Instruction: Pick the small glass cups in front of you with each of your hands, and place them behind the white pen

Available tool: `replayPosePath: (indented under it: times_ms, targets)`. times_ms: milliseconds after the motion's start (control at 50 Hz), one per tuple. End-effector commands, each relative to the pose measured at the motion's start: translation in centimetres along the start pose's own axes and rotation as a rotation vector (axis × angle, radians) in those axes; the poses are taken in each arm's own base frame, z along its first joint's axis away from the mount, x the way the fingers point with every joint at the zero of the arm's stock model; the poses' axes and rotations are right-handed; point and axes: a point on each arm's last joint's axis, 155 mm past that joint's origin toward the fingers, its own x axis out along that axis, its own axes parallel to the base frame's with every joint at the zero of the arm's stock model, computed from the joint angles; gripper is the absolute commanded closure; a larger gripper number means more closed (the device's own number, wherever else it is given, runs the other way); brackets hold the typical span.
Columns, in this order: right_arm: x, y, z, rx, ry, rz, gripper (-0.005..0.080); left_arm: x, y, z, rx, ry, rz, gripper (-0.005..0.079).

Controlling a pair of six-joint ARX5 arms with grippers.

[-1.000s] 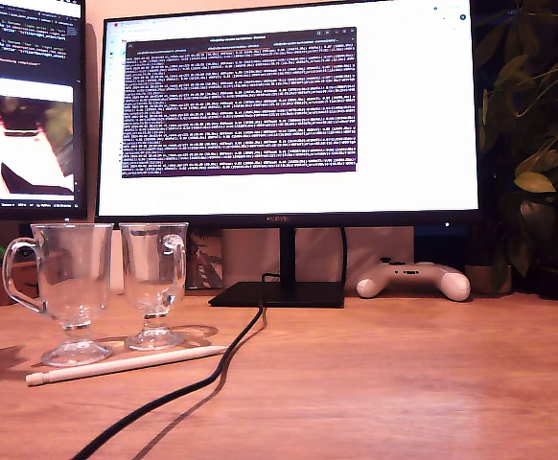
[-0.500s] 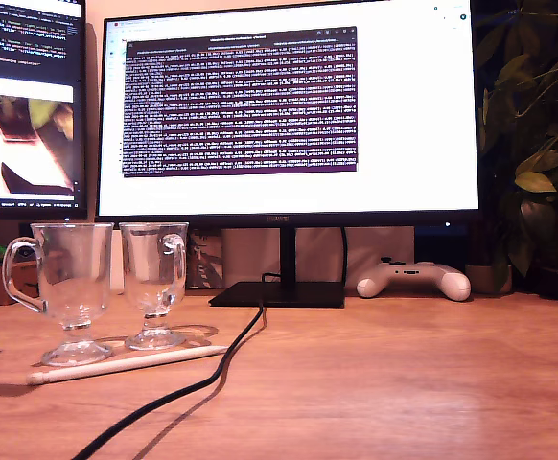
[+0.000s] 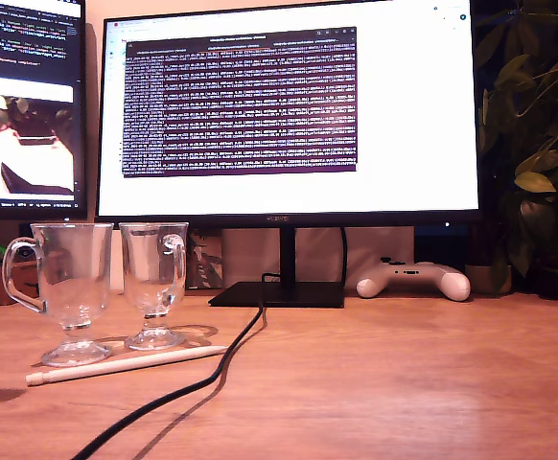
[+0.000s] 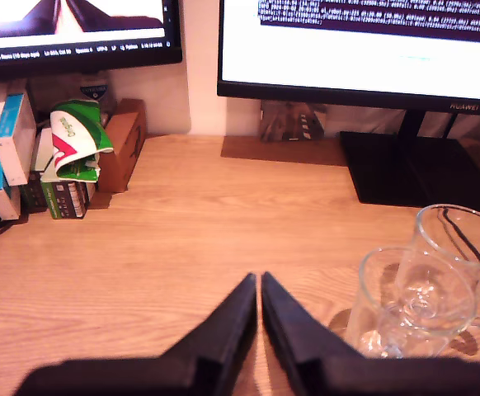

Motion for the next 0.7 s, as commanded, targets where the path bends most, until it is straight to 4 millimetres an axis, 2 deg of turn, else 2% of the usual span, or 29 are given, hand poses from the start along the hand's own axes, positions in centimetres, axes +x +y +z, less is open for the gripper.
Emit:
replayPosePath:
  times_ms: [0,360,580,680]
  targets:
    - [-0.2,0.4,-1.4,-0.001,-0.003,0.013,0.0765,0.1,0.2,-0.8,-0.001,0.013,0.006,0.0764]
    - [-2.3,0.7,-3.0,-0.069,-0.071,0.018,0.0765,0.1,0.1,-1.1,-0.002,0.025,0.004,0.0764]
    - [-3.7,1.0,-2.0,-0.089,-0.143,0.023,0.0765,0.1,0.1,-1.1,-0.001,0.027,0.004,0.0764]
    - [-3.4,1.2,-3.3,-0.110,-0.092,0.034,0.0765,0.1,0.2,-1.1,0.000,0.026,0.006,0.0764]
